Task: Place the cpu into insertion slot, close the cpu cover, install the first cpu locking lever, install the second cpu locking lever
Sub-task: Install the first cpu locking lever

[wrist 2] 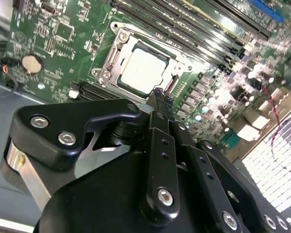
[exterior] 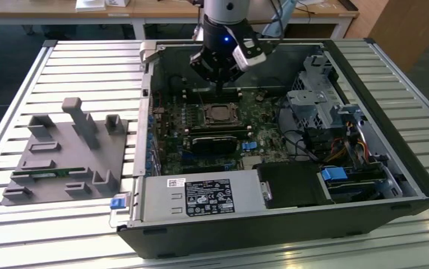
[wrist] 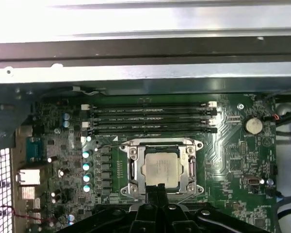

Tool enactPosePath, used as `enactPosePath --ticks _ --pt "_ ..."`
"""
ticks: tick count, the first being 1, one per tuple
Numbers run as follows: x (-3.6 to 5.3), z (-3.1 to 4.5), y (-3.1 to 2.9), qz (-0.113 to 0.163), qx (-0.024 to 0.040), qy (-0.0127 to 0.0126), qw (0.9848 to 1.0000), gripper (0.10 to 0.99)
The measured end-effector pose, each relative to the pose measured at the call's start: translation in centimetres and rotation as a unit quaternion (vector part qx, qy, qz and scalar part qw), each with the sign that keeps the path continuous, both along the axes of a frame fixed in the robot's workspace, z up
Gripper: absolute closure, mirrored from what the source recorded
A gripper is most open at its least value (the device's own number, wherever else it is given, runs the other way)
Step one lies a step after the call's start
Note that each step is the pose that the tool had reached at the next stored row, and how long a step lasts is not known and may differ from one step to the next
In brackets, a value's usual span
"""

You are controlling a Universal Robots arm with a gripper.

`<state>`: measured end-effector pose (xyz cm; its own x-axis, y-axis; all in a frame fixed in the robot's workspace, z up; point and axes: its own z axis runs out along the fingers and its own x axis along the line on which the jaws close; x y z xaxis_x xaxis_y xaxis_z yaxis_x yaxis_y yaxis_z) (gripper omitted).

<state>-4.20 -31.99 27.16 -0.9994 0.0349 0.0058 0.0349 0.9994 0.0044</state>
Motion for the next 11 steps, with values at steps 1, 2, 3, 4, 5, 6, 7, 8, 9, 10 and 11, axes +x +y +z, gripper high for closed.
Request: enactPosePath --ticks 1,2,3,4,5,6,7,8,9,10,11 --pt "0.00 0.00 0.00 0.006 0.0002 0.0000 1.0000 0.980" --pt "0.00 0.00 0.00 0.011 0.0010 0.0000 0.9999 0.980" --pt "0.00 -0.01 0.00 0.015 0.0032 -0.0001 0.9999 0.980" --pt "0.00 -0.01 0.00 0.019 0.0068 -0.0002 0.9998 0.980" --pt "0.00 -0.01 0.00 0.022 0.0118 -0.0002 0.9997 0.980" --pt "0.00 -0.02 0.00 0.023 0.0169 -0.0005 0.9996 0.980" --pt "-0.01 -0.02 -0.02 0.024 0.0199 -0.0014 0.9995 0.980" --pt "-0.09 -0.03 -0.02 0.025 0.0206 -0.0032 0.9995 0.980" --pt "-0.17 -0.03 -0.02 0.026 0.0205 -0.0048 0.9994 0.980" --pt "-0.27 -0.03 -0.02 0.026 0.0205 -0.0062 0.9994 0.980" --pt "-0.40 -0.03 -0.03 0.027 0.0205 -0.0072 0.9994 0.980"
